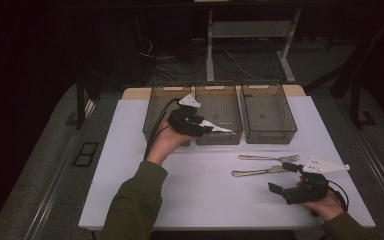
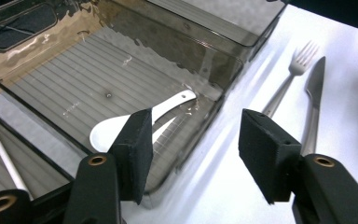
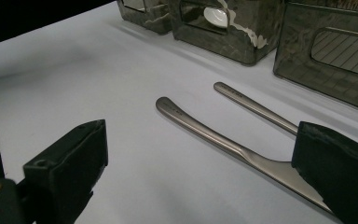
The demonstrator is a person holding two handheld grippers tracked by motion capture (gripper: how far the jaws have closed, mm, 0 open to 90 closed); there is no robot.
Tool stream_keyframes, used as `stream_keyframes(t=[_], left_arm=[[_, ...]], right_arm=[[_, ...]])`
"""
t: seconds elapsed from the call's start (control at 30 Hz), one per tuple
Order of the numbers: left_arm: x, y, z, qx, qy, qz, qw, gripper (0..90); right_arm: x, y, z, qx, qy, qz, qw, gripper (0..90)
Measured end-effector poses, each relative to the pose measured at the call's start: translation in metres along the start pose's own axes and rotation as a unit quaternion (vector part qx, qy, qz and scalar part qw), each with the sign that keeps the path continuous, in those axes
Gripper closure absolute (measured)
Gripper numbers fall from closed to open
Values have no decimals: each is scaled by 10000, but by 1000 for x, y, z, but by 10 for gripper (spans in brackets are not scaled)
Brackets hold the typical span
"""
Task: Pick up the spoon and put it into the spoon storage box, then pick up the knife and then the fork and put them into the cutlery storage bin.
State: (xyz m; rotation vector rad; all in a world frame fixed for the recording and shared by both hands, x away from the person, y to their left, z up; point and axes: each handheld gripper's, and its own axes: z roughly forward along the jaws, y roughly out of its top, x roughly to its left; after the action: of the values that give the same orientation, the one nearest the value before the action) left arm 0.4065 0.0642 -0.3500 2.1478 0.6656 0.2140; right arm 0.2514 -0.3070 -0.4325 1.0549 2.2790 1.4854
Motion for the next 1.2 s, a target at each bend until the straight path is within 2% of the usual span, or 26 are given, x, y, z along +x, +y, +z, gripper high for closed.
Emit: stream_keyframes(t=[0.2, 0.33, 0.47, 0.7, 0.87, 1.2], left_arm=[[-11, -10, -13, -110, -79, 54, 9999, 384], [-18, -18, -23, -103, -101, 169, 9998, 363], [-26, -29, -29, -205, -135, 103, 9996, 322], [-36, -59, -36, -289, -186, 32, 9994, 258], [-42, -84, -43, -387, -136, -48, 9991, 217], [-52, -122, -57, -581, -17, -33, 9983, 93]], right_arm=[[0, 0, 0, -5, -1, 2, 10000, 36], [0, 0, -1, 10, -5, 10, 10000, 36], [-1, 0, -1, -8, 6, -2, 10000, 36], [-1, 0, -1, 1, -8, 11, 10000, 36], [-1, -1, -2, -18, -28, 34, 10000, 36], [-1, -1, -3, -3, -17, 38, 10000, 36]])
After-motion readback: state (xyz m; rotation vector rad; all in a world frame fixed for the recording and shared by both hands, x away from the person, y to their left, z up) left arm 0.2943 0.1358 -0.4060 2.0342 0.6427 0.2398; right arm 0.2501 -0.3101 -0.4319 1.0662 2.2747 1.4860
